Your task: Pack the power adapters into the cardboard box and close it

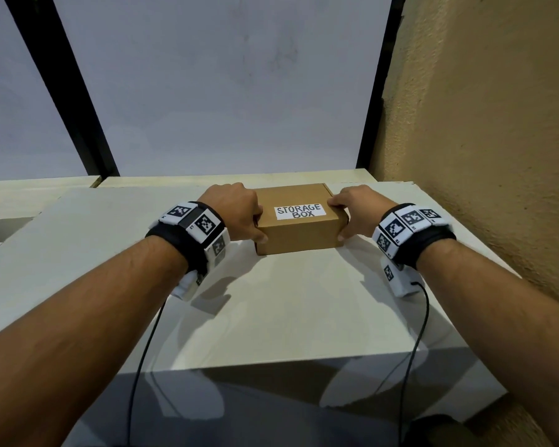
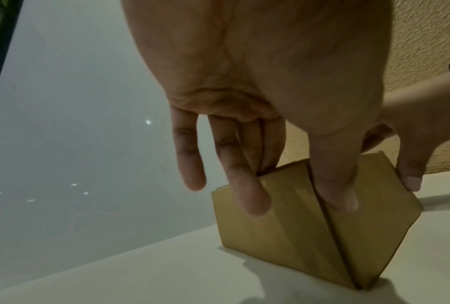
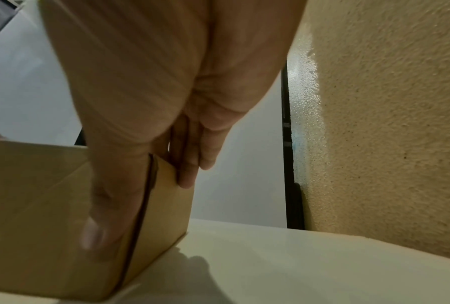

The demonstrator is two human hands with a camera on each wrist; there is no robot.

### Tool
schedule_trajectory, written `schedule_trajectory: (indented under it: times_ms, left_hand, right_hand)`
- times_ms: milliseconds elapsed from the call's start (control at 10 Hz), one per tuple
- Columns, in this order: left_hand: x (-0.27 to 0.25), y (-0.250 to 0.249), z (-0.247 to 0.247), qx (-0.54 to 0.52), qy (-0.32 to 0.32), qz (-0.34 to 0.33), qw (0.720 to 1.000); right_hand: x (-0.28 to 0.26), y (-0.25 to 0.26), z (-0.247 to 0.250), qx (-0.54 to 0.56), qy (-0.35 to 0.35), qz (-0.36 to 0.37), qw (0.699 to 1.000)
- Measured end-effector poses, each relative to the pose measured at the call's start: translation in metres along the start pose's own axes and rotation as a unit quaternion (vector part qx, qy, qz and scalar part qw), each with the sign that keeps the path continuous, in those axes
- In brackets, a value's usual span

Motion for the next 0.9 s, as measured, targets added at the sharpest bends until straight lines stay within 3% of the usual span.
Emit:
schedule_trajectory:
  times_ms: [600,900]
  left_hand:
    - [0.007,0.009,-0.001,-0.012,0.017,-0.007,1.000]
    - [0.008,0.021,-0.005,-0.148,0.044,-0.025,0.988]
  right_hand:
    - [-0.002,0.005,0.005,-0.008,0.007,-0.002,1.000]
    - [0.005,-0.003,0.011,0.013,0.009,0.000,1.000]
Point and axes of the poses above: each hand's wrist, its own x-axis towards the middle knuckle, its own z-axis out of the back of the hand, y = z × x, the point moved 9 cm from there along x, towards the middle knuckle, and after that the axes turned 6 degrees about y, right-handed, at the moved point
